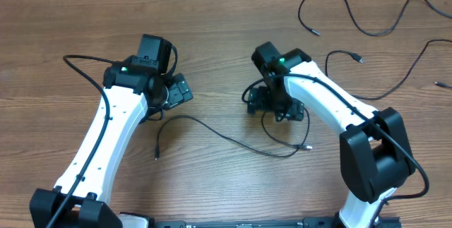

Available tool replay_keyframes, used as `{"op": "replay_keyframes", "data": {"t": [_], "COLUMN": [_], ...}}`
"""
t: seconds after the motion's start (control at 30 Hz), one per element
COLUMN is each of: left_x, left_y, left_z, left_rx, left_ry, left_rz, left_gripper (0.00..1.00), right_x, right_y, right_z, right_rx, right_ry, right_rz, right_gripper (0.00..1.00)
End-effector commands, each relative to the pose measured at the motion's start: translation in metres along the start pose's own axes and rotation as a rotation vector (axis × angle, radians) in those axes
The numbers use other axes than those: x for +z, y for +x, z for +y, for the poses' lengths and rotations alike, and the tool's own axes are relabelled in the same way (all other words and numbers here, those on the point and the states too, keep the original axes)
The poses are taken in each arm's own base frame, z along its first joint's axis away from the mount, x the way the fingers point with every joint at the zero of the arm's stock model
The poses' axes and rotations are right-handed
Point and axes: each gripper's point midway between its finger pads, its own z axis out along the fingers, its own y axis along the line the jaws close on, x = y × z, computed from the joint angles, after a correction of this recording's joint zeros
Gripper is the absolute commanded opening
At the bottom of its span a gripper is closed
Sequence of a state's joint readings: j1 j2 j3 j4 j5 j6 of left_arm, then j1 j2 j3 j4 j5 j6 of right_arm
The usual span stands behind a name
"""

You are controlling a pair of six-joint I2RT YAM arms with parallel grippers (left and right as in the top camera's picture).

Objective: Untangle cables

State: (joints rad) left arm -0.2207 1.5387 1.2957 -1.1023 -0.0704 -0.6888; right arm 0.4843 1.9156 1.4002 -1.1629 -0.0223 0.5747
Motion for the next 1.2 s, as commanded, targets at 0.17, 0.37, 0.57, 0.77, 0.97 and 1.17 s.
{"op": "replay_keyframes", "data": {"t": [0.17,0.37,0.57,0.77,0.97,1.17], "left_x": [0.012,0.017,0.017,0.017,0.017,0.017], "left_y": [-0.002,-0.001,-0.001,-0.001,-0.001,-0.001], "left_z": [0.011,0.011,0.011,0.011,0.011,0.011], "left_rx": [-0.017,-0.018,-0.017,-0.018,-0.017,-0.018], "left_ry": [-0.079,-0.086,-0.088,-0.087,-0.087,-0.086], "left_rz": [-0.008,0.005,0.008,0.006,0.006,0.005], "left_gripper": [1.0,0.99,1.0,1.0,1.0,1.0], "right_x": [0.022,0.036,0.043,0.044,0.048,0.051], "right_y": [0.018,0.029,0.03,0.031,0.036,0.043], "right_z": [-0.004,0.002,-0.014,-0.015,-0.014,-0.006], "right_rx": [-0.09,-0.139,-0.099,-0.101,-0.121,-0.096], "right_ry": [-0.021,-0.059,0.018,0.021,0.044,0.043], "right_rz": [0.036,0.059,0.045,0.05,0.045,0.038], "right_gripper": [0.87,0.77,0.7,0.48,0.47,0.27]}}
